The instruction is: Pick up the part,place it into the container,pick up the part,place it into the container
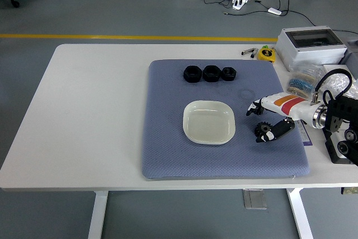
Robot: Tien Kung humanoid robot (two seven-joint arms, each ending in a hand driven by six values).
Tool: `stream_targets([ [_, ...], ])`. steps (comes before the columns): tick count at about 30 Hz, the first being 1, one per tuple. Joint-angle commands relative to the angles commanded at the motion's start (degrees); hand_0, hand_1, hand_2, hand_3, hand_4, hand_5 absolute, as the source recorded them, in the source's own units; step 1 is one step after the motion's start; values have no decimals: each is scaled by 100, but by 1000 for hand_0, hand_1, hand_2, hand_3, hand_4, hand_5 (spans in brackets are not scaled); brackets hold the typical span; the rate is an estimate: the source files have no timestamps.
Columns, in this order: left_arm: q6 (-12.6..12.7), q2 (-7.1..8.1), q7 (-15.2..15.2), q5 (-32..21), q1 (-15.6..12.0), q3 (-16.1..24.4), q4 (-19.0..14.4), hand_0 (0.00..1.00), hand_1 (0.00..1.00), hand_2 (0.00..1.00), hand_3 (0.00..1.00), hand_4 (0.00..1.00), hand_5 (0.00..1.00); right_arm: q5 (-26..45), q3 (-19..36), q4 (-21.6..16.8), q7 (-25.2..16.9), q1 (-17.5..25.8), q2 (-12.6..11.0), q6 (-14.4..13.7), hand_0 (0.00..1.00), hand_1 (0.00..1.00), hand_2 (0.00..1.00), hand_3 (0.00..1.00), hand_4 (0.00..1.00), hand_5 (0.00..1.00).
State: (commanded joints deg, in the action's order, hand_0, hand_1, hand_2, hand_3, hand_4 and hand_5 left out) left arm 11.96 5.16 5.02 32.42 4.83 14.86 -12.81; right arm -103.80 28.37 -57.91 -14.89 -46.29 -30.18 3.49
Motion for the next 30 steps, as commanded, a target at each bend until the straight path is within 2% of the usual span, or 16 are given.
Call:
stream_targets([
  [9,-22,0,35,97,22,49,-11,717,737,758,673,696,664,-147,-105,324,-21,-44,99,-66,606,659,717,694,975,366],
  [10,-20,0,34,90,23,46,-11,718,738,759,672,696,663,-169,-118,362,-26,-50,104,-67,566,634,702,686,960,366],
  [15,-21,-1,33,70,39,33,-15,718,738,759,672,696,663,-208,-185,632,-46,-66,159,-106,566,634,702,686,960,366],
  [16,-22,-3,36,78,45,38,-16,718,738,759,672,696,660,-191,-199,688,-49,-70,176,-119,541,615,686,667,945,360],
  [27,-39,-10,68,170,70,86,-27,719,738,760,672,697,659,-38,-296,1224,-48,-89,350,-210,533,606,677,656,927,355],
  [28,-42,-10,70,178,72,91,-28,719,738,760,672,698,658,-17,-295,1243,-51,-86,353,-216,462,538,625,607,879,333],
  [30,-49,-8,75,205,74,105,-30,719,738,760,672,698,658,37,-293,1260,-62,-76,354,-221,462,538,625,607,879,333],
])
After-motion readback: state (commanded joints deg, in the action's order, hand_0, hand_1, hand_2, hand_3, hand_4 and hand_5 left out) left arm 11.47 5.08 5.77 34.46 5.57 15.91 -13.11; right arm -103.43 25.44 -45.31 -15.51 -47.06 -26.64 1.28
